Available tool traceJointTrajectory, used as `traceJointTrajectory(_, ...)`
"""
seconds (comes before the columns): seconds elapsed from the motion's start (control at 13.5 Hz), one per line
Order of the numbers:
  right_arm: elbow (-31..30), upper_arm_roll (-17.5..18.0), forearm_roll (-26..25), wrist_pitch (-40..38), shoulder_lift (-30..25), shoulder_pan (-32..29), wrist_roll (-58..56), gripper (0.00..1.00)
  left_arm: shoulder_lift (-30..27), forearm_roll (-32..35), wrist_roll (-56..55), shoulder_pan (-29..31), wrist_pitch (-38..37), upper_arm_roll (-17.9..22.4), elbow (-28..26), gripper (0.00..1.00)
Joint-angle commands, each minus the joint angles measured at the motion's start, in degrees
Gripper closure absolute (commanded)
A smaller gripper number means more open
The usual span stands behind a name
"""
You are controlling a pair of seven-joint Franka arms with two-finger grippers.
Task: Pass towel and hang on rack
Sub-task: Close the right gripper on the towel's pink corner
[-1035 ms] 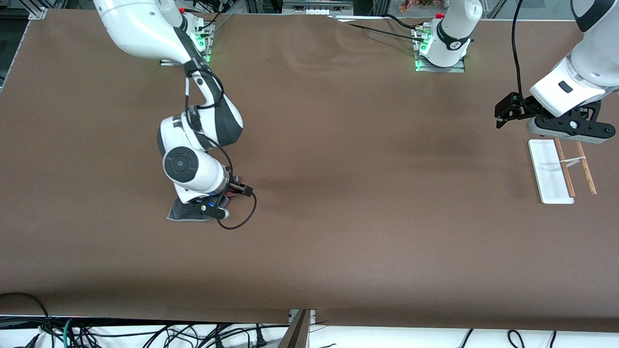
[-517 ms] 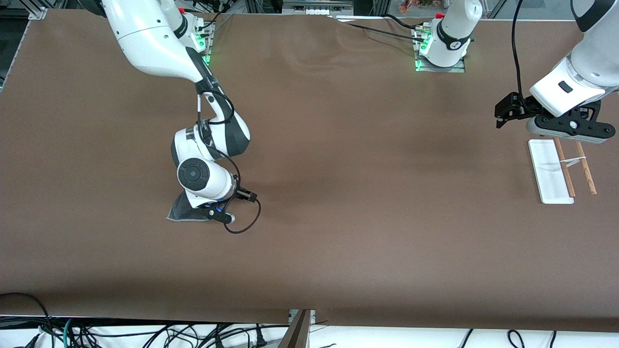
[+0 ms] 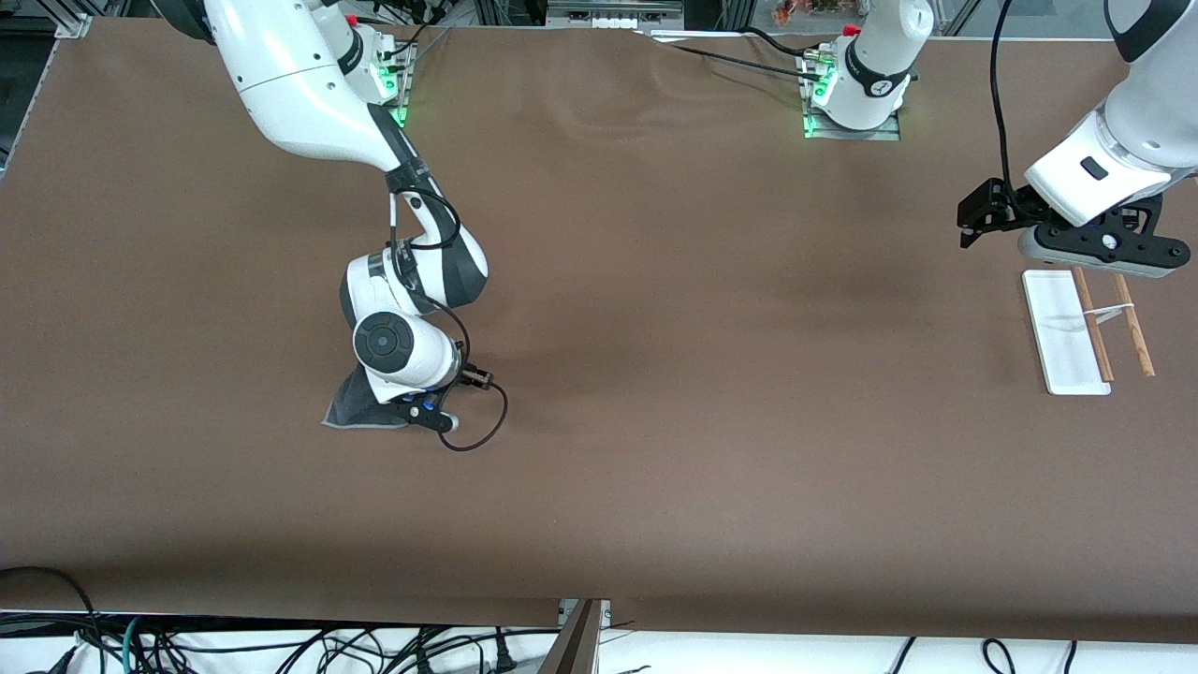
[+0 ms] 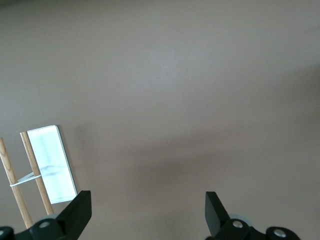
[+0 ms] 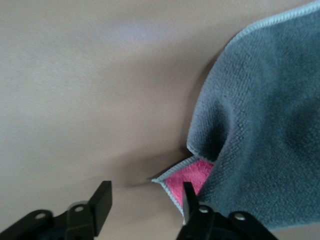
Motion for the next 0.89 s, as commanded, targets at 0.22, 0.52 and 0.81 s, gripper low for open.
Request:
traceJointTrajectory(0.22, -1.9, -0.1, 0.9, 1.9, -0.5, 0.0, -1.3, 0.42, -0.3, -1.6, -0.1, 0.6, -0.8, -0.3, 0.2, 0.0)
traceJointTrajectory(0.52, -2.2, -0.1, 0.9, 2.5, -0.5, -0.7, -2.8, 0.5, -0.3, -1.6, -0.1, 0.6, -0.8, -0.3, 0.2, 0.0)
traceJointTrajectory(0.81, -2.9, -0.1, 0.9, 3.7, -0.5, -1.0, -3.7, 0.5, -0.3, -1.7, -0.1, 0.6, -0.8, -0.3, 0.2, 0.0)
